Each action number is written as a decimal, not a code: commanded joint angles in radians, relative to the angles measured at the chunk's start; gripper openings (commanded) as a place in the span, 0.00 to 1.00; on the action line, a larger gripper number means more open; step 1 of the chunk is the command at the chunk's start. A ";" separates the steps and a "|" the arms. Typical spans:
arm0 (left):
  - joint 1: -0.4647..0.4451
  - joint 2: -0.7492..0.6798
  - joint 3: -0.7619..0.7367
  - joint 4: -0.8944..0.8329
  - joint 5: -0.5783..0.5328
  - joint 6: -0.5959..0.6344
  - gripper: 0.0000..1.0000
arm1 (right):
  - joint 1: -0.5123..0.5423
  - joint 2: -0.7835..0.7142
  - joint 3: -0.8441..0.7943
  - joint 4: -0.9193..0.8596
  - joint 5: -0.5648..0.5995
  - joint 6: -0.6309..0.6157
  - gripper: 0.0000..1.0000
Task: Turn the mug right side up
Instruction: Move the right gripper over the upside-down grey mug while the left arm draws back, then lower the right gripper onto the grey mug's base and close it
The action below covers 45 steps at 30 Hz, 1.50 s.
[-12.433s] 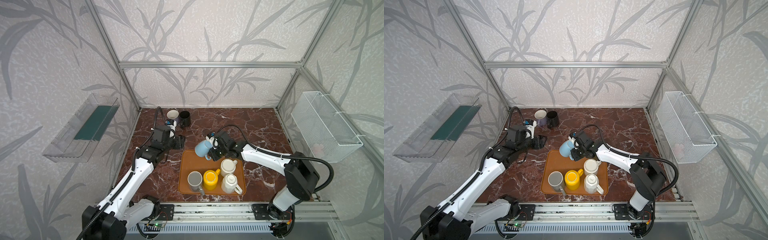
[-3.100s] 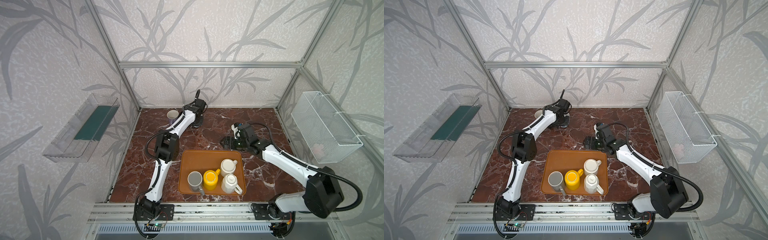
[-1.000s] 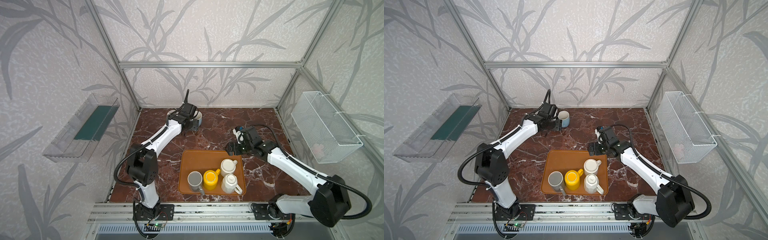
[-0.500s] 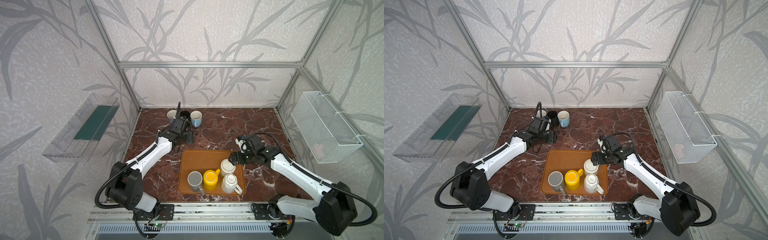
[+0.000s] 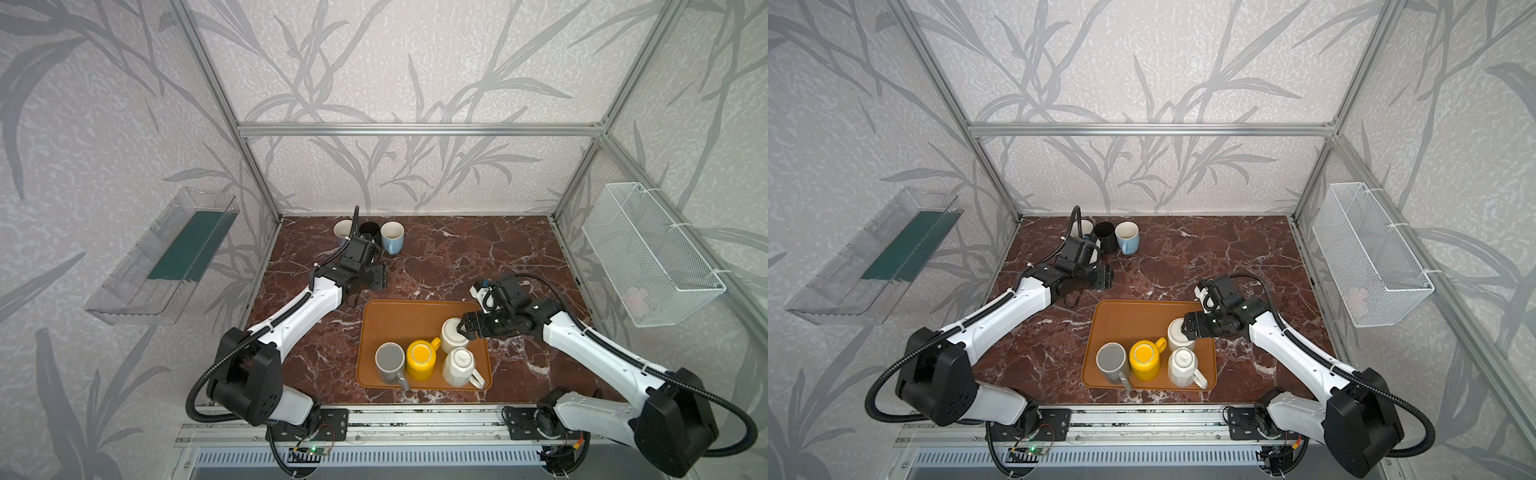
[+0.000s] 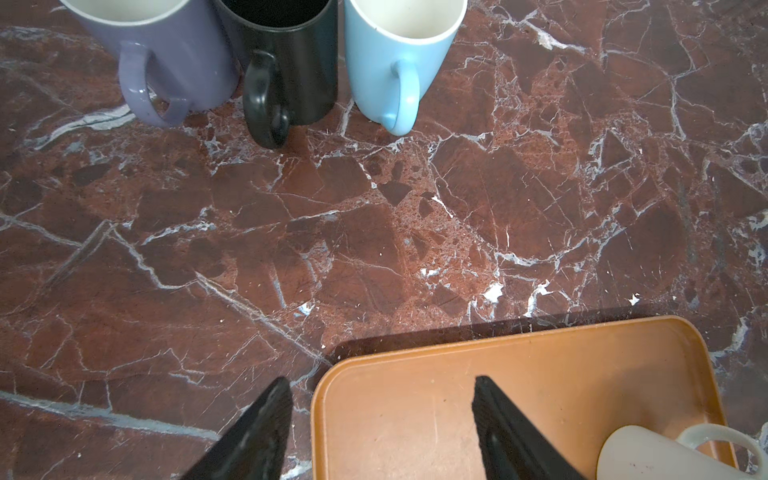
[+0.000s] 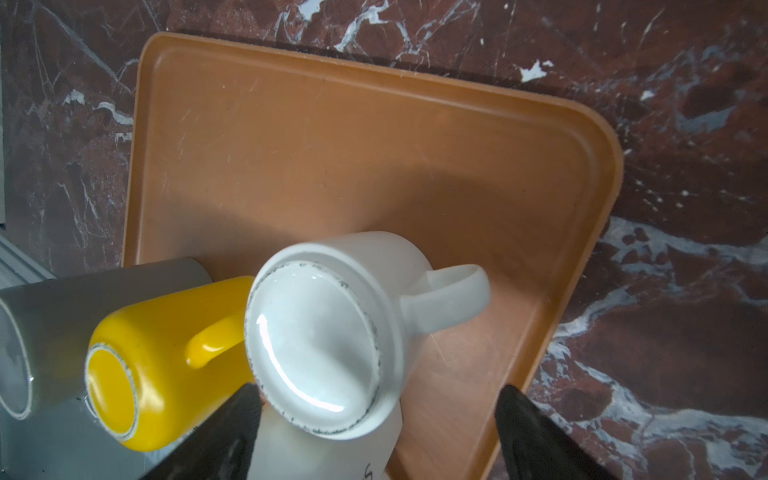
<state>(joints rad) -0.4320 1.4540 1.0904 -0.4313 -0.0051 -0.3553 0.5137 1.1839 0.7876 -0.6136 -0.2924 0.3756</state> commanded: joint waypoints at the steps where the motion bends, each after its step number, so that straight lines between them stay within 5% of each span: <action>1: -0.003 -0.020 -0.011 0.014 0.001 -0.005 0.71 | 0.009 -0.043 0.010 -0.042 -0.022 -0.045 0.87; 9: -0.004 -0.032 -0.014 0.013 0.002 -0.007 0.71 | 0.113 -0.025 0.145 -0.170 0.025 -0.171 0.83; 19: -0.004 -0.052 -0.022 -0.001 -0.013 -0.003 0.71 | 0.371 0.012 0.267 -0.235 0.140 -0.199 0.81; 36: -0.003 -0.116 -0.052 -0.025 -0.053 -0.005 0.71 | 0.875 0.201 0.402 -0.183 0.439 0.217 0.70; 45: -0.003 -0.144 -0.050 -0.036 -0.056 -0.003 0.71 | 0.961 0.334 0.462 -0.168 0.496 0.352 0.65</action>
<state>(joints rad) -0.4320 1.3392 1.0439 -0.4446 -0.0364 -0.3553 1.4628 1.5021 1.2167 -0.7845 0.1520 0.6594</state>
